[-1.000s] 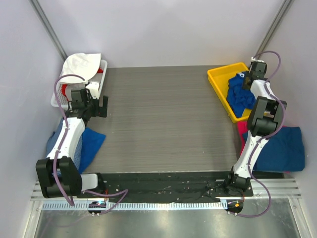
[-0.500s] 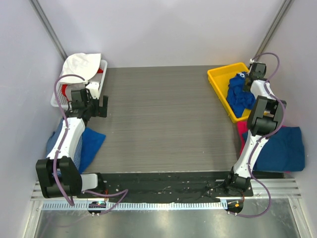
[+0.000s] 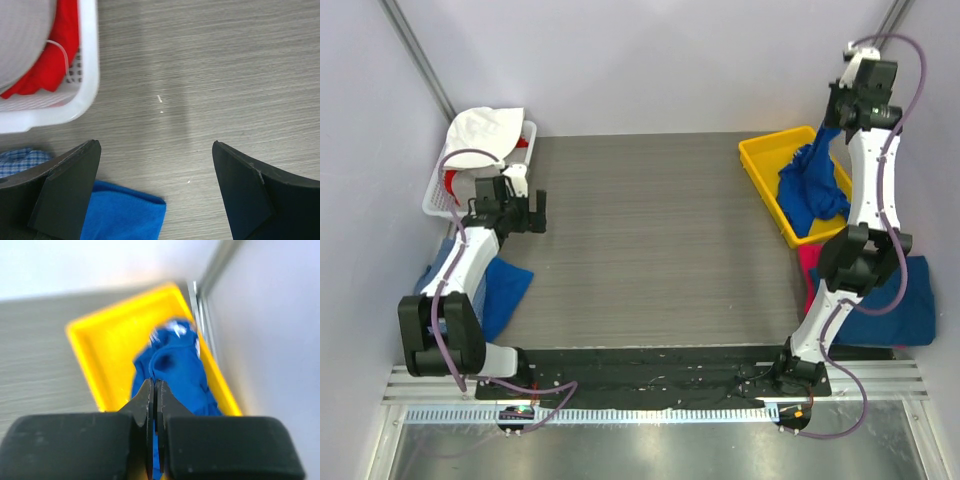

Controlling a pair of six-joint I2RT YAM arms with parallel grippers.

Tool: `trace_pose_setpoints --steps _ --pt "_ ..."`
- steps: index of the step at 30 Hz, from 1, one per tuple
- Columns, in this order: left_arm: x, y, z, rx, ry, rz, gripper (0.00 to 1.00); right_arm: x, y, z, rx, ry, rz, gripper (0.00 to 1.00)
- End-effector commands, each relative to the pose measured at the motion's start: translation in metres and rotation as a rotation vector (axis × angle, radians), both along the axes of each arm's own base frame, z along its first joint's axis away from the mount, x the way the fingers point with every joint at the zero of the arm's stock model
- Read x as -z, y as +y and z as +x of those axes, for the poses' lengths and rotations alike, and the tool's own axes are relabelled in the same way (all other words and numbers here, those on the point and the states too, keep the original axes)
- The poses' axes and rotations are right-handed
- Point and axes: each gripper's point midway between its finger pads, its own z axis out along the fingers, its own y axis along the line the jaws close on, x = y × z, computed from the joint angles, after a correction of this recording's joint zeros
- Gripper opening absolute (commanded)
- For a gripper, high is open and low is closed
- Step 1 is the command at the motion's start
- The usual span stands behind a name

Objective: Fold and stack the t-shirts
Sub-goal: Grab crumpled tshirt from bin with the right arm, then move the tshirt to the center of the board

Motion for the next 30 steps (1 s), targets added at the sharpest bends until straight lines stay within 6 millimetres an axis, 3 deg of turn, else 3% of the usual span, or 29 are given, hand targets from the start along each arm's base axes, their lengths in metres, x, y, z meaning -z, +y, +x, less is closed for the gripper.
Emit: trace_pose_setpoints --steps 1,3,4,5,6,8,9,12,13,20,24,26,30 --pt "-0.021 -0.016 0.029 0.044 -0.074 -0.023 1.0 -0.115 0.073 -0.046 -0.214 -0.144 -0.074 0.01" --pt "-0.016 -0.019 0.034 0.055 -0.06 -0.02 1.0 -0.143 0.091 -0.061 -0.252 -0.196 -0.111 0.01" --pt "-0.02 -0.018 0.039 0.052 -0.072 -0.022 1.0 -0.15 0.11 -0.064 -0.291 -0.216 -0.114 0.01" --pt "-0.02 -0.019 0.042 0.049 -0.073 -0.025 1.0 -0.154 0.116 -0.068 -0.305 -0.231 -0.116 0.01" --pt "-0.02 -0.032 0.043 0.081 -0.074 -0.031 1.0 -0.173 0.122 -0.075 -0.315 -0.289 -0.125 0.01" --pt "-0.019 -0.037 0.047 0.089 -0.072 -0.053 1.0 -0.182 0.128 -0.079 -0.319 -0.328 -0.126 0.01" --pt "-0.018 -0.04 0.048 0.097 -0.072 -0.055 1.0 -0.199 0.141 -0.084 -0.347 -0.386 -0.129 0.01" --pt "-0.016 -0.044 0.049 0.111 -0.076 -0.049 1.0 -0.222 0.152 -0.091 -0.381 -0.467 -0.123 0.01" --pt "-0.014 -0.044 0.049 0.113 -0.078 -0.044 1.0 -0.244 0.154 -0.098 -0.379 -0.546 -0.13 0.01" --pt "-0.004 -0.044 0.042 0.119 -0.061 -0.014 1.0 -0.318 0.179 -0.124 -0.468 -0.785 -0.124 0.01" --pt "-0.003 -0.042 0.037 0.127 -0.064 0.02 1.0 -0.325 0.199 -0.135 -0.568 -0.81 -0.085 0.01" --pt "-0.004 -0.044 0.037 0.135 -0.066 0.025 1.0 -0.318 0.213 -0.139 -0.633 -0.791 -0.069 0.01" --pt "-0.008 -0.051 0.036 0.16 -0.074 0.021 1.0 -0.304 0.243 -0.167 -0.795 -0.746 0.043 0.01"
